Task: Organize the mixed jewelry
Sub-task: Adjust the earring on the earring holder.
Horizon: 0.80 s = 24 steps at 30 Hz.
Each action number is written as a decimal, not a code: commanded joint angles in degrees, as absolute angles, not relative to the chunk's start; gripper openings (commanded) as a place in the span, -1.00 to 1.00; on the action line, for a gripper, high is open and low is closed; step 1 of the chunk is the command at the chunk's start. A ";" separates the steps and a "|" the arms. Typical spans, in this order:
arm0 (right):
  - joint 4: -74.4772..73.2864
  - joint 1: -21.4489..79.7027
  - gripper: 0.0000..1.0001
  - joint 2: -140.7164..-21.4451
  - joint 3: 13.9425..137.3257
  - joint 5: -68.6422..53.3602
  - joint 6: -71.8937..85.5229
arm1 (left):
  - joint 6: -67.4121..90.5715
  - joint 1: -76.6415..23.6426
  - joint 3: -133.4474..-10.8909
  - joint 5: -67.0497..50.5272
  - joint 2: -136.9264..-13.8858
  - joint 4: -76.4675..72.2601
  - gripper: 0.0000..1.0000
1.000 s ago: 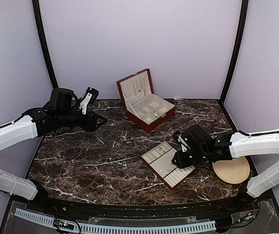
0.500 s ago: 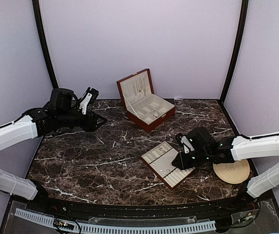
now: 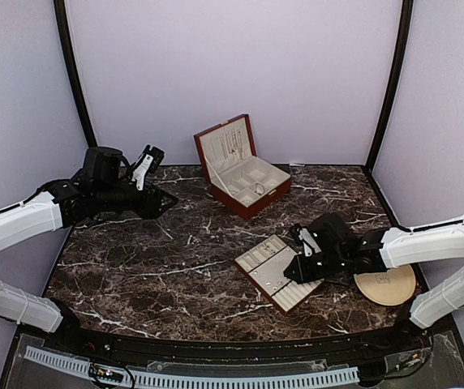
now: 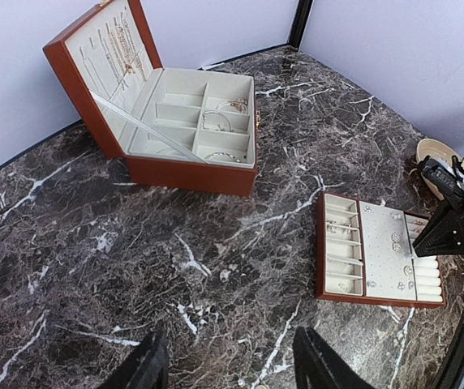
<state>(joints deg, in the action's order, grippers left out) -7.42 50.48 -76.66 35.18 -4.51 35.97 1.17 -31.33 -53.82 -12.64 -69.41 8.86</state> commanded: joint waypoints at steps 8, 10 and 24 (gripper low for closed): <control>-5.01 50.12 -0.78 -79.45 34.98 -4.03 35.98 | 1.58 -30.92 -53.00 -12.65 -68.23 8.37 0.09; -4.81 50.10 -0.78 -79.90 35.07 -4.25 35.91 | 1.50 -30.93 -52.99 -12.65 -68.25 8.39 0.08; -4.42 50.19 -0.80 -81.50 35.41 -4.82 35.36 | 1.49 -30.93 -53.00 -12.73 -68.55 8.35 0.09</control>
